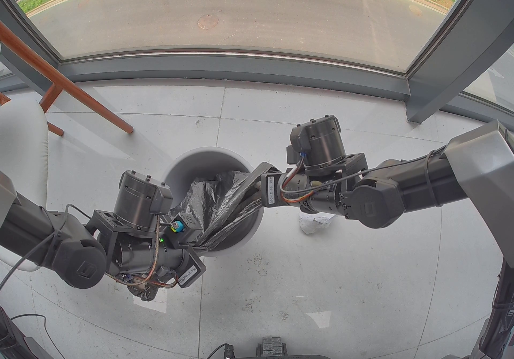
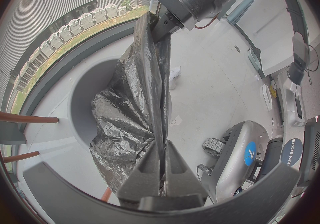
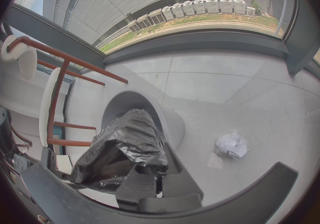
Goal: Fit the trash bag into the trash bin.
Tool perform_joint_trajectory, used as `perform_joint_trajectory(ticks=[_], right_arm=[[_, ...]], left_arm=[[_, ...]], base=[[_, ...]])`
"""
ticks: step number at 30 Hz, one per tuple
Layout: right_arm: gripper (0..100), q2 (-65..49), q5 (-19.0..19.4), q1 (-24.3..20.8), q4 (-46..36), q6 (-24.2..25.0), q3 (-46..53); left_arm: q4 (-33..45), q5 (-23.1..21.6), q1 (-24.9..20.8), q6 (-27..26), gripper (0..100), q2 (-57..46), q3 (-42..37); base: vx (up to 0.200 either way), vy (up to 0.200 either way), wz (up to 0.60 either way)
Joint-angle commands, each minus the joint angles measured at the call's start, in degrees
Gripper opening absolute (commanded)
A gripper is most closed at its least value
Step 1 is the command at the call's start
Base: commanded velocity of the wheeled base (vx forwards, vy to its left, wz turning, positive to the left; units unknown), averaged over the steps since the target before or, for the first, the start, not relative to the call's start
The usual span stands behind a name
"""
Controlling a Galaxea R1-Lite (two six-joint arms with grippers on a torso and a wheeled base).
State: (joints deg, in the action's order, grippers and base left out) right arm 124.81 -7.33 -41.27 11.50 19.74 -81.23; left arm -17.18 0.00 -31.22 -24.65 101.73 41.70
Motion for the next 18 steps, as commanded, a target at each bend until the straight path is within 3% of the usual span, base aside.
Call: perform_joint_trajectory(ticks=[1,8,9,18], right_arm=[[0,-0.35,0.03,0.22,0.02,-0.05,2.04],[0,-0.44,0.03,0.22,0.11,-0.05,3.35],[0,-0.44,-0.06,0.22,0.11,-0.05,3.44],[0,-0.62,-0.06,0.22,0.11,-0.22,3.71]], left_arm=[[-0.14,0.09,-0.42,-0.05,0,1.01,-0.22],[-1.81,0.88,-1.65,-0.05,0,2.60,-0.31],[-1.90,0.62,-1.65,-0.05,100,2.60,-0.40],[-1.98,0.97,-2.27,0.57,100,3.74,-0.57]], base=[[0.000,0.000,0.00],[0.000,0.000,0.00],[0.000,0.000,0.00],[0.000,0.000,0.00]])
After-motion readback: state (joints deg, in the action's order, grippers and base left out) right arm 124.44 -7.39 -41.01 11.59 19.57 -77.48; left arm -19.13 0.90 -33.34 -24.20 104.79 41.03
